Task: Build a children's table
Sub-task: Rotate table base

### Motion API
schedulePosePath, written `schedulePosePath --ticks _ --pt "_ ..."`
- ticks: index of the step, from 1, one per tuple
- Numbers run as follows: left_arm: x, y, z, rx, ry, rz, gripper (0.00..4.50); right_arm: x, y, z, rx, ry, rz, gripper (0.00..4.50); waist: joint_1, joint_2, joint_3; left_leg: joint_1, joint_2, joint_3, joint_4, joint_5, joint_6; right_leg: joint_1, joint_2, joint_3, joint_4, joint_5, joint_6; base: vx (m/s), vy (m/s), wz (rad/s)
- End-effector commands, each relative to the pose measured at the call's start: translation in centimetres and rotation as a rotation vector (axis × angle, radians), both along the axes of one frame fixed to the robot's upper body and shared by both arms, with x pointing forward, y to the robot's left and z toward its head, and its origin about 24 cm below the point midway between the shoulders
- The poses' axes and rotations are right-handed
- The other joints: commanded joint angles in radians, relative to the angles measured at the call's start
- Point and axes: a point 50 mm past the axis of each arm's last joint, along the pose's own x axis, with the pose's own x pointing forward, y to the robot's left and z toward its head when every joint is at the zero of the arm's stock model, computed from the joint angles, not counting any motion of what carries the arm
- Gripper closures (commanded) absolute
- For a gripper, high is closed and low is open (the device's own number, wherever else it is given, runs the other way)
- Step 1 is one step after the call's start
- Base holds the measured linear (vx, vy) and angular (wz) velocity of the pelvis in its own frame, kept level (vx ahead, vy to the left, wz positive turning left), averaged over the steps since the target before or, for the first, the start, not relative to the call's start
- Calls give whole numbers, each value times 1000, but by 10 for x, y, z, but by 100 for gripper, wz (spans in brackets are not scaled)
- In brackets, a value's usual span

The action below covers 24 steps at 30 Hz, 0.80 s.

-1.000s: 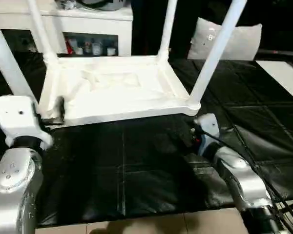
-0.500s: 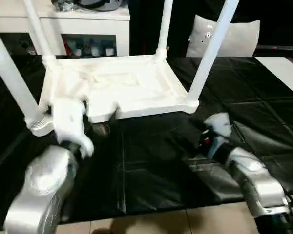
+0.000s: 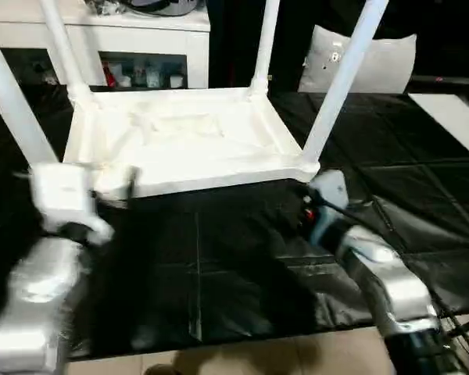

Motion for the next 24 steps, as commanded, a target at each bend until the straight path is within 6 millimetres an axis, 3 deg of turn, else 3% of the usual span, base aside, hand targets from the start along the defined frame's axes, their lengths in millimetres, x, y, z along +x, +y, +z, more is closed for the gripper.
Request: schedulePosePath --ticks 1,2,4,5,6,8,11,12,14,18,20,24 --pt "3 10 -3 15 34 74 2 6 -3 7 -5 -31 -12 0 -6 33 -54 11 11 -1 -75 -232 -41 33 -51 47 -84 -50 -124 0 0 0" --pt "3 14 -4 34 36 105 2 7 -3 6 -7 -27 -13 0 -5 22 -58 9 7 0 -71 -222 -31 40 -53 48 -83 -56 -126 0 0 0" --pt "3 19 -4 44 26 132 2 8 -1 5 -19 -20 -10 0 -1 26 -56 3 6 0 -71 -195 -19 40 -57 50 -84 -64 -128 0 0 0" --pt "0 21 2 52 10 142 2 6 3 5 -8 -5 33 0 3 18 -59 2 7 0 -71 -184 -16 43 -60 51 -81 -79 -129 0 0 0" --pt "-3 23 9 50 -8 147 2 4 8 5 8 13 77 0 4 29 -59 5 11 0 -71 -183 -16 38 -60 50 -83 -67 -135 0 0 0" --pt "-3 31 10 65 17 198 2 4 15 7 27 16 135 0 6 30 -59 3 11 -2 -73 -189 -18 40 -59 48 -79 -51 -143 0 0 0" --pt "-2 40 11 65 27 232 2 5 23 9 45 31 190 0 5 29 -57 3 9 -4 -73 -199 -12 39 -61 47 -82 -68 -146 0 0 0" --pt "0 40 11 62 27 227 2 5 25 9 48 37 201 0 6 23 -58 5 10 -2 -73 -193 -13 39 -60 47 -83 -69 -147 0 0 0" --pt "3 39 10 56 18 215 2 4 26 10 56 44 231 0 9 22 -59 5 9 -2 -72 -181 -12 38 -60 48 -80 -63 -149 0 0 0" --pt "19 42 -4 13 51 231 2 -5 29 14 58 38 355 0 19 31 -62 9 10 -2 -72 -190 -20 36 -60 49 -82 -43 -136 0 0 0" --pt "23 44 -8 16 67 221 2 -6 30 16 58 34 375 0 23 27 -64 6 8 -4 -72 -173 -18 42 -61 49 -79 -14 -130 0 0 0" --pt "42 54 -8 8 73 219 2 -5 32 25 82 21 400 0 25 26 -66 11 7 -3 -71 -162 -19 39 -62 48 -78 0 -135 0 0 0"
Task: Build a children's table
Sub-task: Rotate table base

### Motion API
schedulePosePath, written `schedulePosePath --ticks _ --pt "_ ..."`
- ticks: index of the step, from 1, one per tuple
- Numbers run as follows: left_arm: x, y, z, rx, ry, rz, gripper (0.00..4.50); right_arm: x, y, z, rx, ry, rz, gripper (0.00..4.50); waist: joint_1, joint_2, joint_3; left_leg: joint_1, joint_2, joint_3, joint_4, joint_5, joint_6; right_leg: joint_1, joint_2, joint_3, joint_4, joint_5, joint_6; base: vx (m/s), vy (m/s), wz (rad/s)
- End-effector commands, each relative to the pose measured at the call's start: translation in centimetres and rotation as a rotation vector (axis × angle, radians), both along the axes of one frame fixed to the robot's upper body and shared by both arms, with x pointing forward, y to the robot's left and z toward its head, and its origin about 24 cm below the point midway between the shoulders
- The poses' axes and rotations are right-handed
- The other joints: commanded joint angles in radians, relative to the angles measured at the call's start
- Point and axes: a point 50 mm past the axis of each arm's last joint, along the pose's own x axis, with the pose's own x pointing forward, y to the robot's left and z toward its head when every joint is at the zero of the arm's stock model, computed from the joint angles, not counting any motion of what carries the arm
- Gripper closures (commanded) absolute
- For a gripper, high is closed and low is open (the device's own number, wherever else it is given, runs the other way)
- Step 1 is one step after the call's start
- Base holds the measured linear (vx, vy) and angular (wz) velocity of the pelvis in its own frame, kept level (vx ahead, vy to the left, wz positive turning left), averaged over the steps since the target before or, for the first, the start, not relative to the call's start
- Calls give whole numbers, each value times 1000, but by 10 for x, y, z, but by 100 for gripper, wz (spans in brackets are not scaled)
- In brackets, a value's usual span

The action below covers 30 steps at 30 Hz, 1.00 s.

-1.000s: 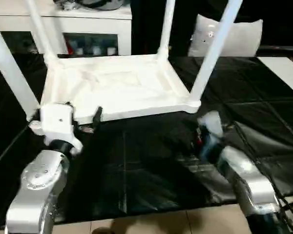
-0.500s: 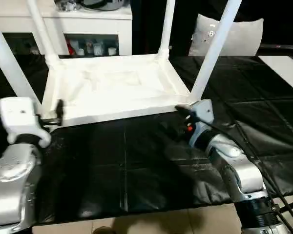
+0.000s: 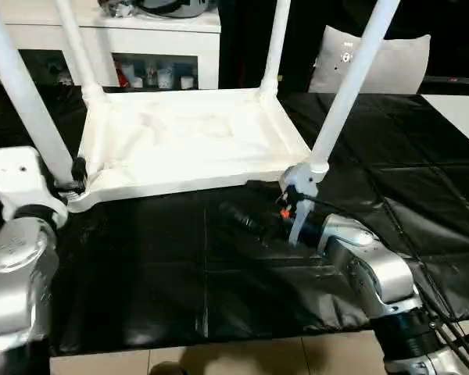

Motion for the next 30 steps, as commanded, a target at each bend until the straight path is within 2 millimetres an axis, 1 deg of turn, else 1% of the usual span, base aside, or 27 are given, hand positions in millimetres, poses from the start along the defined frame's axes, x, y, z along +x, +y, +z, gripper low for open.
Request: schedulePosePath --ticks 1,3,4,5,6,7,8,9,10,11,12,14,15,16,18,19,20,21,22,23,24,25,26,27,28,29,30 --pt "9 9 5 19 -14 13 2 0 -1 7 5 -19 22 0 0 24 -61 11 10 -2 -73 -168 -21 41 -62 49 -78 -7 -135 0 0 0" --pt "12 14 5 16 -16 29 2 0 -1 7 1 -20 30 0 -1 24 -63 10 12 -5 -73 -163 -28 44 -64 47 -75 12 -141 0 0 0" --pt "17 18 5 10 -12 32 2 -1 -2 7 -1 -21 36 0 -1 25 -64 10 10 -3 -72 -157 -28 44 -63 48 -75 19 -142 0 0 0" --pt "18 19 5 9 -12 32 2 -1 -2 7 -1 -21 37 0 -1 24 -65 10 8 -3 -70 -144 -29 45 -63 48 -73 36 -143 0 0 0" --pt "26 21 8 13 -23 -4 2 -1 -3 7 -2 -21 37 0 -2 24 -64 9 8 -4 -71 -141 -27 46 -64 48 -74 46 -145 0 0 0" --pt "28 22 8 14 -26 -16 2 -1 -3 7 -2 -20 37 0 -2 24 -65 11 6 -1 -70 -143 -28 45 -62 48 -74 41 -142 0 0 0" --pt "30 22 9 11 -27 -27 2 -1 -4 7 -3 -19 33 0 -1 22 -67 10 10 -4 -71 -134 -30 47 -66 48 -70 59 -148 0 0 0" --pt "30 22 9 11 -27 -27 2 -1 -4 7 -3 -19 33 0 -1 23 -67 10 10 -4 -70 -131 -31 47 -66 48 -69 66 -152 0 0 0" --pt "33 20 7 10 -24 -79 2 0 -5 6 -5 -15 22 0 0 24 -68 11 13 -4 -70 -129 -34 47 -68 47 -66 81 -162 0 0 0" --pt "35 17 5 22 -19 -133 2 0 -6 6 1 -12 17 0 1 22 -64 11 9 -2 -71 -132 -28 45 -67 47 -72 60 -162 0 0 0" --pt "36 17 4 32 -17 -152 2 0 -6 6 3 -10 15 0 1 23 -66 12 10 -2 -72 -141 -31 45 -69 48 -70 49 -162 0 0 0" --pt "37 14 0 -7 -19 -198 2 1 -6 7 0 -11 16 0 2 21 -64 12 12 -1 -74 -156 -37 45 -71 49 -71 27 -164 0 0 0" --pt "37 10 -1 -34 -26 -254 2 1 -7 7 -3 -11 19 0 2 21 -63 12 14 -1 -75 -166 -40 44 -72 49 -71 15 -166 0 0 0" --pt "36 3 -3 -65 -36 -349 2 2 -7 6 -5 -10 22 0 3 20 -63 12 14 -1 -76 -167 -41 44 -73 49 -72 10 -167 0 0 0" --pt "34 -8 -4 -90 -43 -482 2 2 -9 5 -7 -7 22 0 6 16 -63 14 16 1 -77 -162 -42 42 -76 51 -72 -1 -173 0 0 0" --pt "30 -16 -4 -110 -39 -571 2 2 -12 4 -13 -2 12 0 11 17 -61 18 19 3 -77 -170 -43 36 -77 52 -73 -14 -178 0 0 0" --pt "28 -21 -4 -123 -36 -626 2 3 -13 3 -17 1 5 0 12 19 -61 16 21 2 -78 -177 -45 37 -77 51 -70 -17 -180 0 0 0" --pt "23 -30 -3 -115 -29 -739 2 4 -18 1 -26 6 -9 0 23 16 -60 18 22 4 -81 -190 -45 36 -78 52 -71 -31 -177 0 0 0" --pt "19 -35 -1 -122 -21 -813 2 6 -23 -1 -42 10 -35 0 26 8 -59 20 23 5 -82 -190 -44 35 -78 51 -73 -35 -175 0 0 0" --pt "17 -39 0 -129 -14 -864 2 7 -27 -2 -54 12 -54 0 31 8 -58 20 22 7 -83 -194 -45 34 -78 52 -72 -49 -172 0 0 0" --pt "15 -43 2 -128 -14 -921 2 9 -32 -5 -64 23 -86 0 34 -2 -57 21 23 8 -84 -193 -43 34 -77 51 -73 -57 -170 0 0 0" --pt "13 -46 4 -136 -10 -969 2 12 -38 -8 -76 32 -123 0 38 7 -56 19 22 7 -85 -196 -48 32 -79 52 -72 -72 -166 0 0 0" --pt "13 -50 6 -140 -7 -1014 2 18 -45 -12 -104 42 -182 0 38 -5 -55 19 21 8 -87 -205 -57 32 -79 51 -76 -89 -161 0 0 0" --pt "13 -54 9 -141 -5 -1052 2 23 -52 -17 -136 53 -241 0 40 -3 -55 19 19 7 -89 -209 -67 33 -80 51 -76 -108 -159 0 0 0" --pt "13 -56 10 -146 -4 -1070 2 26 -55 -19 -153 60 -270 0 39 -8 -55 19 19 8 -88 -206 -70 33 -81 51 -77 -110 -159 0 0 0" --pt "13 -62 12 -164 -5 -1112 2 29 -60 -22 -179 67 -308 0 38 -15 -53 17 17 9 -88 -203 -68 37 -79 51 -78 -116 -152 0 0 0" --pt "13 -73 14 -163 -10 -1149 2 33 -68 -25 -207 77 -356 0 39 -20 -55 16 18 9 -88 -189 -67 39 -82 51 -77 -119 -148 0 0 0"
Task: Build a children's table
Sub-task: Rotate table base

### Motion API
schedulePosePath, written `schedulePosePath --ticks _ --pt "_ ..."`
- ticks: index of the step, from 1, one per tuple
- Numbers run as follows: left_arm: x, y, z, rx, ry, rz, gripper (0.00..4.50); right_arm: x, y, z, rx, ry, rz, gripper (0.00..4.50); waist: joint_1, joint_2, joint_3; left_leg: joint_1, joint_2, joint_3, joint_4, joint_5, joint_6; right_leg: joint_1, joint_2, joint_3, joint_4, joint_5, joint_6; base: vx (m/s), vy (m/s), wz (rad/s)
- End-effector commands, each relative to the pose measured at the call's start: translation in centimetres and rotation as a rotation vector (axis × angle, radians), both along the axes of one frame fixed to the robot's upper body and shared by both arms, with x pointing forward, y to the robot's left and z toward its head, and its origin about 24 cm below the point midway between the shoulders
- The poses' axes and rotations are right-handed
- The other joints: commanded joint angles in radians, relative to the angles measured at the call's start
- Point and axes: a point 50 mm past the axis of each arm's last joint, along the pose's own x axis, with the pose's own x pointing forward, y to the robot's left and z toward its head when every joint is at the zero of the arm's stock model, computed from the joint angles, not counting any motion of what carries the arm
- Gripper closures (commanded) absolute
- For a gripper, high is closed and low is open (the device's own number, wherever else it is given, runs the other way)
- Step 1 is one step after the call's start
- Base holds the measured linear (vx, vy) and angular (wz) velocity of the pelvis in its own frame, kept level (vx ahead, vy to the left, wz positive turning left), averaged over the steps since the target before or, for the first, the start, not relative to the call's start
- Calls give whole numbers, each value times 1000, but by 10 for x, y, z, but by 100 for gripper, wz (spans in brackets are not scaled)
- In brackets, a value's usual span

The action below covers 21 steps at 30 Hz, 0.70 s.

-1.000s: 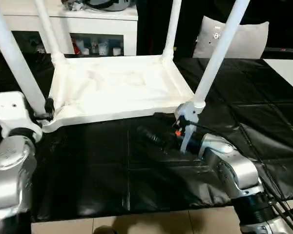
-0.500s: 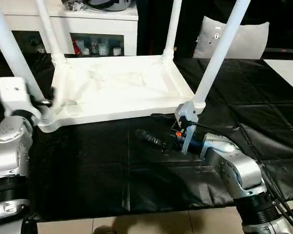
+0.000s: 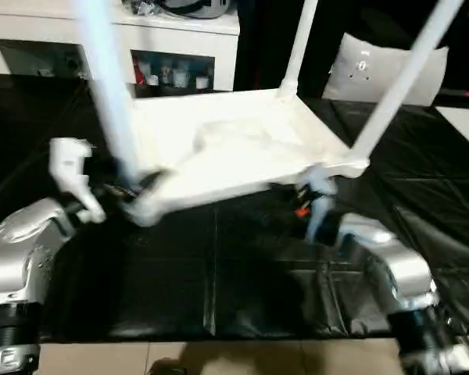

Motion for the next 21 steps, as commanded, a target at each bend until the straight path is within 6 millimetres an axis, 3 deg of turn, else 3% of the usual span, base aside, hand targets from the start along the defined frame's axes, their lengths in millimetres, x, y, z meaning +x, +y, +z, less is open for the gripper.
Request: schedulePosePath --ticks 1,5,6,13,14,16,17,18,19,21 --pt "0 -21 10 -8 -30 -111 2 7 -14 0 -46 -9 -87 0 -4 13 -56 16 19 5 -86 -184 -64 38 -78 50 -77 -120 -144 0 0 0" --pt "2 -50 12 -42 -39 -175 2 18 -35 -8 -132 14 -237 0 -7 9 -60 9 16 7 -79 -116 -57 45 -73 50 -67 -20 -153 0 0 0" --pt "3 -58 14 -57 -45 -198 2 22 -40 -9 -153 17 -286 0 -9 12 -62 12 15 9 -76 -103 -59 42 -72 50 -66 2 -158 0 0 0" --pt "-19 -81 21 -124 36 -458 2 35 -59 -17 -270 25 -444 0 -20 6 -61 10 11 12 -74 -107 -62 47 -66 49 -64 -9 -152 0 0 0" --pt "-22 -83 22 -128 39 -479 2 36 -60 -17 -271 27 -450 0 -21 -3 -61 8 12 13 -73 -98 -57 49 -68 49 -60 -2 -153 0 0 0" --pt "-29 -88 25 -136 45 -527 2 38 -60 -19 -274 31 -454 0 -22 -5 -60 6 11 15 -72 -87 -48 48 -64 49 -62 9 -152 0 0 0" --pt "-31 -91 26 -139 48 -547 2 39 -58 -21 -281 33 -450 0 -24 4 -62 8 11 14 -70 -87 -46 47 -64 49 -59 16 -154 0 0 0" --pt "-33 -94 27 -145 52 -571 2 40 -56 -24 -291 35 -442 0 -29 2 -61 6 11 16 -70 -90 -47 47 -63 49 -60 19 -158 0 0 0" --pt "-35 -95 28 -149 55 -586 2 41 -55 -25 -293 34 -438 0 -29 13 -62 7 10 15 -69 -91 -49 46 -63 49 -60 19 -160 0 0 0" --pt "-37 -99 30 -157 48 -608 2 41 -55 -26 -295 36 -435 0 -33 9 -62 5 10 16 -69 -89 -50 49 -60 50 -60 35 -161 0 0 0"
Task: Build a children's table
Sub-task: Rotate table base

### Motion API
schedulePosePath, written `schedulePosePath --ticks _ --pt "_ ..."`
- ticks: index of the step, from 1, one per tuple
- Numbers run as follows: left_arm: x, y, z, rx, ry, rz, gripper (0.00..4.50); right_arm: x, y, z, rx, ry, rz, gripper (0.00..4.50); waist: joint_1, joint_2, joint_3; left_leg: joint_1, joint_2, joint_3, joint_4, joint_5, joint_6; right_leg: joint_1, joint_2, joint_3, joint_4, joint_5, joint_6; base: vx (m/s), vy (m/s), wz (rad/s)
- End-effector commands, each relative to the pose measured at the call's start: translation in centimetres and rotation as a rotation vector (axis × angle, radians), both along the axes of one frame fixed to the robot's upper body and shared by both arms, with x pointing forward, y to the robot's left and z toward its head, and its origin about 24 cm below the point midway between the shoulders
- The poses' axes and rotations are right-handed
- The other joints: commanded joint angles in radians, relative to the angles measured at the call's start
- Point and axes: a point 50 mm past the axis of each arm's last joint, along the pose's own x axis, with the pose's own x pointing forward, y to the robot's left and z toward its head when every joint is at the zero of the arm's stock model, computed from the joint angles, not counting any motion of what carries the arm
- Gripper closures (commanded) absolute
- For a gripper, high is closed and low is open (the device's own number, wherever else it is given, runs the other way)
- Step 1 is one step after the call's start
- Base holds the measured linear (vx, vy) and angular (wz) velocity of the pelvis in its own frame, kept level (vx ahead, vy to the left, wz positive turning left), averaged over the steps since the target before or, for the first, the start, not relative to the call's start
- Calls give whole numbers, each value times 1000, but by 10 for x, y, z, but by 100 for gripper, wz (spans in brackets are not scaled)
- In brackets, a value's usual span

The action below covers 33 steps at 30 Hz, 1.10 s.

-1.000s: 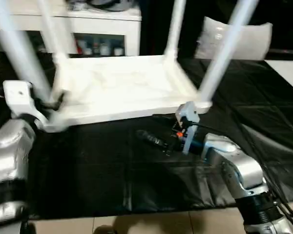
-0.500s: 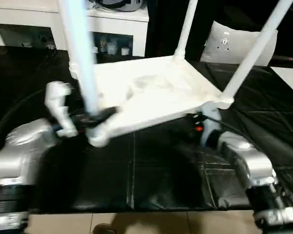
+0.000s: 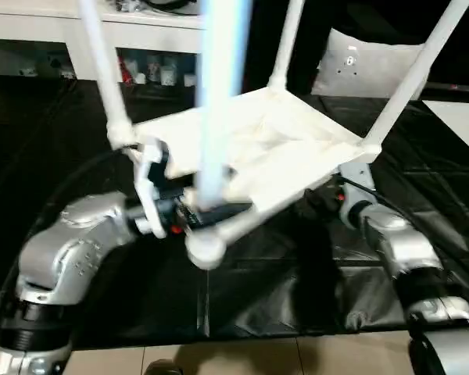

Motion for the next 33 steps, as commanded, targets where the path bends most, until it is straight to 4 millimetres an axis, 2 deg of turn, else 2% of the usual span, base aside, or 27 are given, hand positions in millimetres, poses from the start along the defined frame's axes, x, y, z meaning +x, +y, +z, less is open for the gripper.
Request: schedulePosePath --ticks 1,2,6,7,8,9,10,13,16,19,20,21,23,25,29,31,33 --pt "-6 -8 6 -20 -16 -69 2 4 -1 3 -13 -14 -2 0 -8 13 -63 7 9 11 -67 -97 -51 53 -60 49 -65 40 -160 0 0 0" --pt "-7 -11 8 -28 -16 -86 2 5 -2 4 -9 -21 1 0 -12 8 -65 10 10 11 -67 -100 -50 54 -59 49 -64 41 -161 0 0 0" --pt "-6 -27 17 -83 -11 -135 2 7 -2 5 35 -35 27 0 -20 11 -66 8 10 12 -65 -110 -47 55 -60 49 -64 31 -175 0 0 0" --pt "-6 -32 20 -99 -9 -155 2 8 1 5 53 -36 45 0 -19 12 -65 8 11 11 -65 -110 -46 56 -61 49 -63 33 -178 0 0 0" --pt "-8 -38 23 -117 -4 -179 2 9 5 5 72 -40 67 0 -20 8 -66 5 10 11 -63 -103 -42 59 -61 50 -62 47 -182 0 0 0" --pt "-10 -42 26 -138 6 -203 2 9 10 5 82 -48 90 0 -21 16 -67 5 9 10 -63 -102 -41 58 -61 49 -62 58 -188 0 0 0" --pt "-11 -45 29 -156 16 -224 2 9 14 4 89 -51 116 0 -23 12 -67 3 9 11 -63 -98 -40 61 -60 49 -60 67 -191 0 0 0" --pt "-16 -52 31 -176 33 -271 2 7 26 2 102 -52 167 0 -36 13 -67 -1 8 9 -62 -87 -31 65 -59 47 -60 85 -202 0 0 0" --pt "-19 -56 28 -174 48 -292 2 5 40 -1 134 -53 229 0 -44 14 -67 1 11 10 -61 -95 -17 63 -61 48 -64 58 -207 0 0 0" --pt "-19 -58 28 -174 49 -295 2 4 44 -1 152 -54 251 0 -48 14 -66 3 13 11 -61 -96 -13 61 -60 48 -64 50 -214 0 0 0" --pt "-19 -59 28 -173 50 -289 2 3 51 -2 164 -60 294 0 -49 12 -66 4 13 12 -61 -95 -10 61 -60 49 -64 52 -217 0 0 0" --pt "-19 -61 28 -173 53 -284 2 1 58 -2 176 -62 332 0 -49 15 -66 4 13 12 -61 -96 -8 60 -60 48 -64 52 -221 0 0 0" --pt "-19 -63 29 -174 53 -283 2 1 64 -1 193 -72 370 0 -51 15 -65 3 15 12 -62 -101 -8 61 -60 48 -65 46 -222 0 0 0" --pt "-19 -66 29 -177 52 -284 2 0 71 0 215 -75 398 0 -52 17 -64 5 15 12 -63 -114 -10 60 -61 48 -67 25 -223 0 0 0" --pt "-15 -74 29 -175 39 -258 2 0 81 0 222 -78 427 0 -57 15 -61 5 16 11 -65 -144 -20 59 -62 48 -73 -36 -210 0 0 0" --pt "-9 -82 29 -172 23 -209 2 0 85 -1 221 -79 425 0 -60 16 -57 8 17 11 -67 -180 -24 54 -63 49 -82 -106 -195 0 0 0" --pt "-10 -89 33 -194 19 -228 2 0 87 -2 228 -84 426 0 -63 21 -54 7 16 11 -69 -219 -28 51 -65 50 -89 -184 -182 0 0 0"
